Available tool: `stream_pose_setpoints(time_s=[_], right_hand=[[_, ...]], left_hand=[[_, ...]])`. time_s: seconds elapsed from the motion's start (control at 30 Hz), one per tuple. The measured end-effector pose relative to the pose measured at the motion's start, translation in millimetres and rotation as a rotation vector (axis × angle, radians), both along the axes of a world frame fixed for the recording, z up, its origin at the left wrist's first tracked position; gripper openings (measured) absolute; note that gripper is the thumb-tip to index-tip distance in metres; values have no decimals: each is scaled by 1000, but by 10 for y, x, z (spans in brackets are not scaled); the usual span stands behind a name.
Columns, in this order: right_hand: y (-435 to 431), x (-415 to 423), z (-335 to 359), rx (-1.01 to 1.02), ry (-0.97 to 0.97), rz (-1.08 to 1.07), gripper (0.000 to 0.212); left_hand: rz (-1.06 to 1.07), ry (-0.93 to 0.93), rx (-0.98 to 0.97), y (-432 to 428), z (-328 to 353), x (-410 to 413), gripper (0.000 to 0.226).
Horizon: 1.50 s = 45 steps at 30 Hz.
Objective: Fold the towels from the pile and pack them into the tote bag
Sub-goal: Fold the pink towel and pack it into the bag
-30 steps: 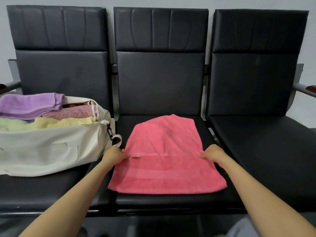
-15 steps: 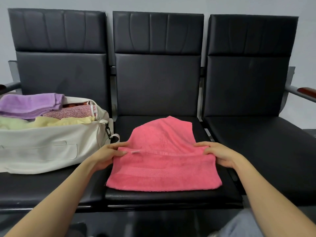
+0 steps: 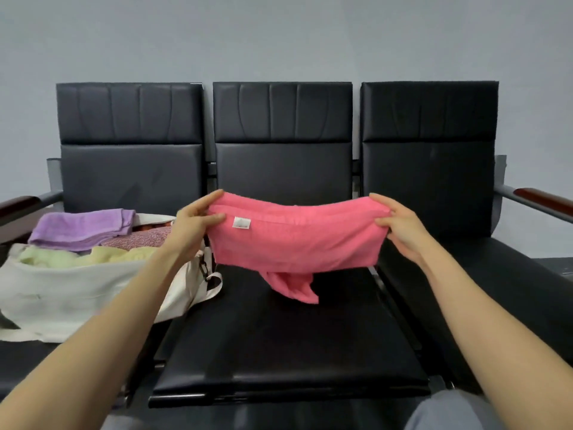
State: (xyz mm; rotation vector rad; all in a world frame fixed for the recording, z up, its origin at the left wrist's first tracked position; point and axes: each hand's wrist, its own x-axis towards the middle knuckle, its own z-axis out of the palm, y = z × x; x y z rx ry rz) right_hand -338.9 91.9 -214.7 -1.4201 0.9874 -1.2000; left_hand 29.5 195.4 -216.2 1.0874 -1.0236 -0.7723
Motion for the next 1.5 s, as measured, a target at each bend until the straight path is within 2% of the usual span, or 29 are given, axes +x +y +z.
stream_pose_setpoints(time_s=[0.2,0.4,0.6,0.67,0.77,0.9,1.0,1.1,1.2,1.3,1.37,1.43,1.5], right_hand=[[54,55,886,-207,10,-19,58],[189,48,1232,-282,-50,9,56],[306,45,1441,-301,-25,34,52],[329,46,1497,-318,-76,64,44],[336,61,1570,-307,-211,63,18],[278,64,1572,-155,-283,-27,23],[229,64,1481,-85,-240,-19,37],[226,53,1409,-18,-317,9,43],[269,47,1376,44,-378,20,30],[256,51,1345,95,-419,-22,13],[209,44,1315,126,-439,-20,16],[175,38,1278,158,-429,23,23],[163,38,1239,159,-375,56,30]], left_hand=[[76,3,-193,50,892,12,49],[132,9,-234,169,1205,37,54],[149,-32,-241,276,1395,46,55],[143,-21,-253,307,1458,47,50],[144,32,-272,321,1557,55,35],[107,46,-117,273,1566,65,37],[35,53,-17,254,1522,53,40],[-55,108,50,249,1476,65,43],[-98,119,98,236,1423,58,44],[-32,192,67,203,1405,4,37],[-41,239,91,203,1403,-17,37],[-139,272,179,241,1389,-31,37],[-205,224,240,276,1348,-27,40]])
